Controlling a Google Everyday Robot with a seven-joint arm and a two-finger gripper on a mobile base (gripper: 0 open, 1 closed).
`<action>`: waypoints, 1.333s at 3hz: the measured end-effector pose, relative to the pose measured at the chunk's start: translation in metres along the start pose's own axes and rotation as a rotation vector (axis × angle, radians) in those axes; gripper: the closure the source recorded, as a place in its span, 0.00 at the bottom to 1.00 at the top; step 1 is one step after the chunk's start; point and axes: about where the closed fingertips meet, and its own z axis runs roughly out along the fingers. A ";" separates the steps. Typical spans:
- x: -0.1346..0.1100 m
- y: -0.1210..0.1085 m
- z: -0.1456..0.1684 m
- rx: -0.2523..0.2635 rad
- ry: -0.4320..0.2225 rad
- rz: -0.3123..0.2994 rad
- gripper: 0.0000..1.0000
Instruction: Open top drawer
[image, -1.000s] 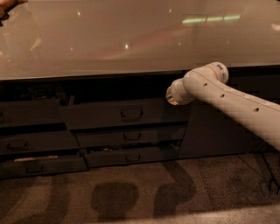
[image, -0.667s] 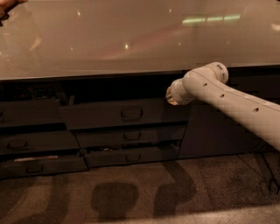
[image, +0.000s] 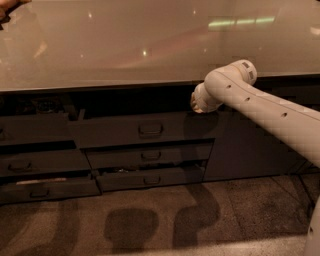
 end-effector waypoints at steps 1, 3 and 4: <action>0.010 0.006 0.011 -0.028 -0.017 0.034 1.00; 0.029 0.021 0.029 -0.057 -0.075 0.098 1.00; 0.026 0.024 0.031 -0.042 -0.121 0.095 1.00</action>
Offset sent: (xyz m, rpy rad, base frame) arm 0.0171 -0.0432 -0.0377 0.1136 0.1152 -0.0649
